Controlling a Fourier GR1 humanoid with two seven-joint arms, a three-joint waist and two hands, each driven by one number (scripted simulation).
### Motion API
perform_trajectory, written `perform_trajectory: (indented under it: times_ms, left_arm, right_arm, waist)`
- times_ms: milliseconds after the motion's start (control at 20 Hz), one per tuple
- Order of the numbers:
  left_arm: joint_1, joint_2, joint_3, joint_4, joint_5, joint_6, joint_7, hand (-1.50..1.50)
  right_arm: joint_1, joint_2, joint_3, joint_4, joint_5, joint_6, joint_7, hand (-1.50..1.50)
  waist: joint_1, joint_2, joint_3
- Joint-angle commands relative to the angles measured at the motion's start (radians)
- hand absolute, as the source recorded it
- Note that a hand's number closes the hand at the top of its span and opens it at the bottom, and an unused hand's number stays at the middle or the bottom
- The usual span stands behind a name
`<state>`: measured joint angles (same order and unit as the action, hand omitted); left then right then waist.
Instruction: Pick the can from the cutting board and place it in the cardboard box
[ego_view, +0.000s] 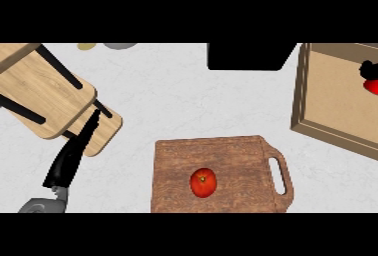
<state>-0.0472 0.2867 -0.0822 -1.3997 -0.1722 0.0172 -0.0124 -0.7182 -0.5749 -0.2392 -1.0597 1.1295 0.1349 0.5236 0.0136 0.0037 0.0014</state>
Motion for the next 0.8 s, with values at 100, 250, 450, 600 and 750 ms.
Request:
perform_trajectory:
  times_ms: [100, 250, 450, 600, 750]
  left_arm:
    - [-0.070, -0.034, -0.028, 0.015, -0.053, 0.038, 0.017, 0.00]
    - [-0.037, 0.004, -0.002, -0.043, -0.008, -0.022, 0.021, 0.00]
    - [-0.093, -0.013, 0.019, 0.024, -0.017, 0.009, -0.006, 0.00]
    - [-0.074, 0.034, 0.042, 0.008, 0.017, -0.044, -0.001, 0.00]
    - [-0.019, -0.023, -0.014, -0.021, -0.030, 0.007, -0.005, 0.00]
  right_arm:
    - [-0.016, -0.012, -0.120, 0.232, -0.140, 0.069, -0.096, -1.50]
    - [-0.003, -0.013, -0.121, 0.310, -0.171, 0.015, -0.259, -1.50]
    - [-0.053, 0.039, -0.181, 0.349, -0.212, -0.206, -0.361, -1.50]
    - [-0.085, 0.087, -0.278, 0.292, -0.340, -0.263, -0.425, -1.50]
    - [-0.077, 0.036, -0.365, 0.359, -0.436, -0.272, -0.568, -1.50]
  waist:
    - [-0.003, 0.006, 0.000]
    - [0.006, 0.003, 0.000]
    - [0.014, 0.012, 0.002]
    - [0.005, 0.004, 0.002]
    - [0.009, 0.006, 0.002]
